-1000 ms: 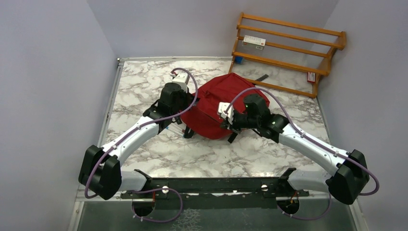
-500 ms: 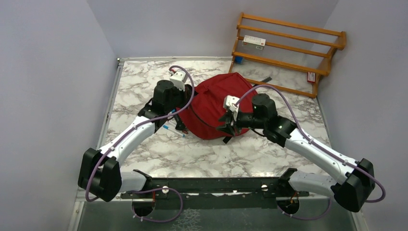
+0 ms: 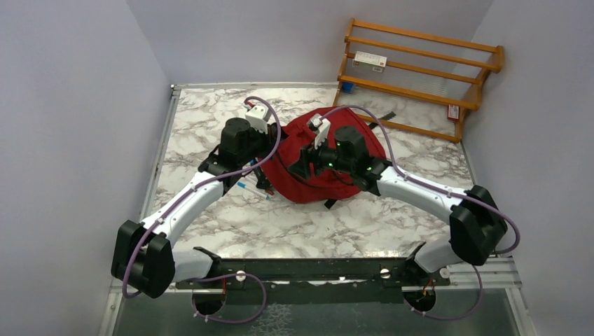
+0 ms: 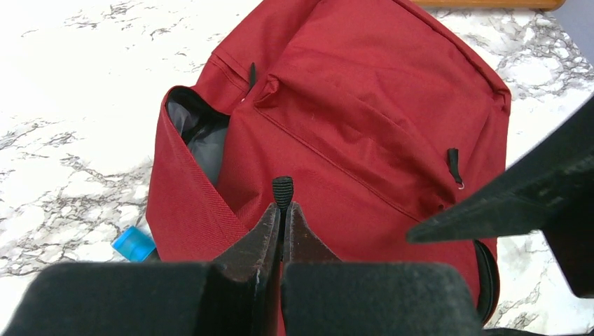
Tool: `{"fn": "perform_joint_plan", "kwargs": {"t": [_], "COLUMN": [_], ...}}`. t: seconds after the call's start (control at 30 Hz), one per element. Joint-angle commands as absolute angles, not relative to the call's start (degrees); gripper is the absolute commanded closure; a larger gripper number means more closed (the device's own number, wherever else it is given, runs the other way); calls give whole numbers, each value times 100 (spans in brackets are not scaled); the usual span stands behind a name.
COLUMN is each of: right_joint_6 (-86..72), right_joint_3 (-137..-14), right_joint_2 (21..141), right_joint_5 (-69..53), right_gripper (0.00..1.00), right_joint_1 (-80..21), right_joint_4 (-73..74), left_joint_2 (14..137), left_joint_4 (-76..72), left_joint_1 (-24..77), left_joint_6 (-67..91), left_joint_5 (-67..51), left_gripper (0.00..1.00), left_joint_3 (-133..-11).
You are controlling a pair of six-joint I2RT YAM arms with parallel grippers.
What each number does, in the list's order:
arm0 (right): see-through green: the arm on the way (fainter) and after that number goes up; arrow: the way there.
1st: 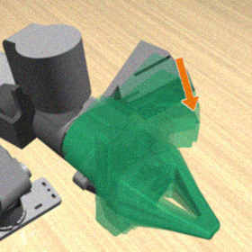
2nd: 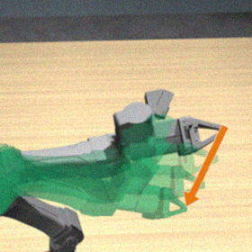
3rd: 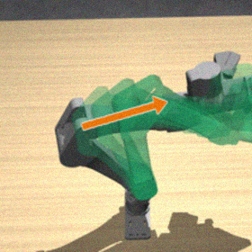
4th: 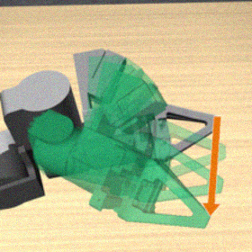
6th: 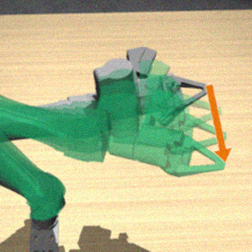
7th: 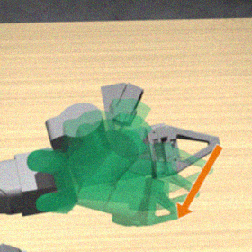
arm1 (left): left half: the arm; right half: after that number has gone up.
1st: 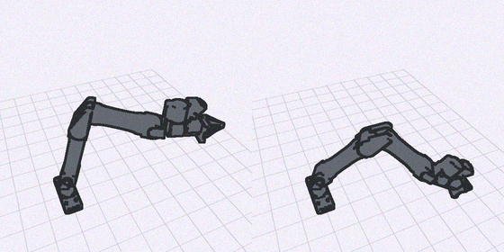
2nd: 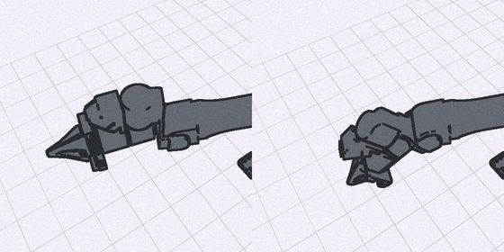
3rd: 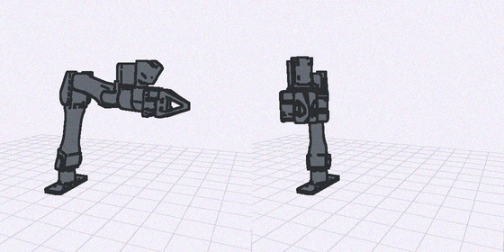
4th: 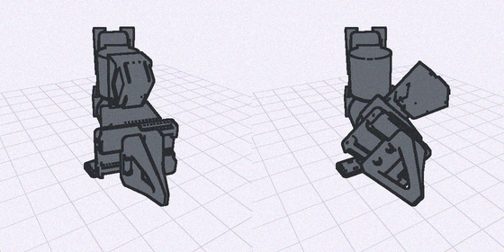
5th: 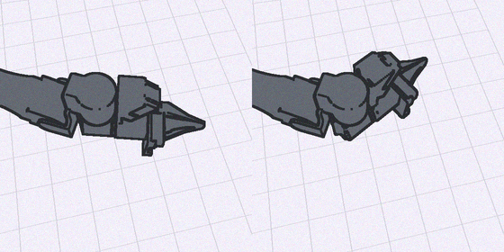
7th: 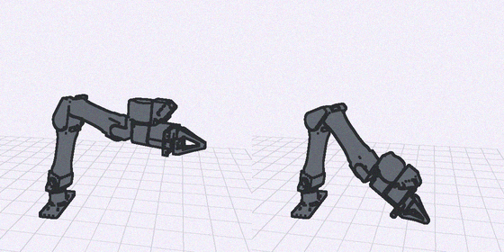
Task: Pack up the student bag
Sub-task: Zip the student bag at the center of the board.
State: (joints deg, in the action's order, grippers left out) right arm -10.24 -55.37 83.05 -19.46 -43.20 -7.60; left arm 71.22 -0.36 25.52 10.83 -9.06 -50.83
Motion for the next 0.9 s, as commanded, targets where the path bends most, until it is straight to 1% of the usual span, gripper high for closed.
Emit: {"fn": "perform_joint_plan", "kwargs": {"t": [0.0, 0.17, 0.27, 0.47, 0.6, 0.87], "right_joint_6": [-1554, -1556, -1603, -1713, -1718, -1547], "right_joint_3": [-5927, -6124, -6170, -6212, -6215, -6057], "right_joint_2": [8807, 9320, 9525, 9721, 9774, 9468], "right_joint_5": [-1130, -922, -970, -1271, -1265, -473], "right_gripper": [38, 39, 41, 44, 45, 46], "right_joint_1": [-4430, -4441, -4449, -4491, -4555, -4630], "right_joint_4": [-1683, -2017, -2220, -2521, -2599, -2537], "left_joint_2": [6901, 6864, 6884, 6942, 6998, 7040], "left_joint_4": [-360, -352, -360, -374, -378, -379], "left_joint_1": [2553, 2552, 2553, 2553, 2557, 2552], "left_joint_6": [1123, 1152, 1188, 1203, 1215, 1194], "left_joint_5": [-1087, -1075, -1092, -1162, -1185, -1187], "left_gripper": [100, 100, 100, 100, 100, 100], "left_joint_3": [-5032, -4997, -4992, -5009, -5016, -5019]}}
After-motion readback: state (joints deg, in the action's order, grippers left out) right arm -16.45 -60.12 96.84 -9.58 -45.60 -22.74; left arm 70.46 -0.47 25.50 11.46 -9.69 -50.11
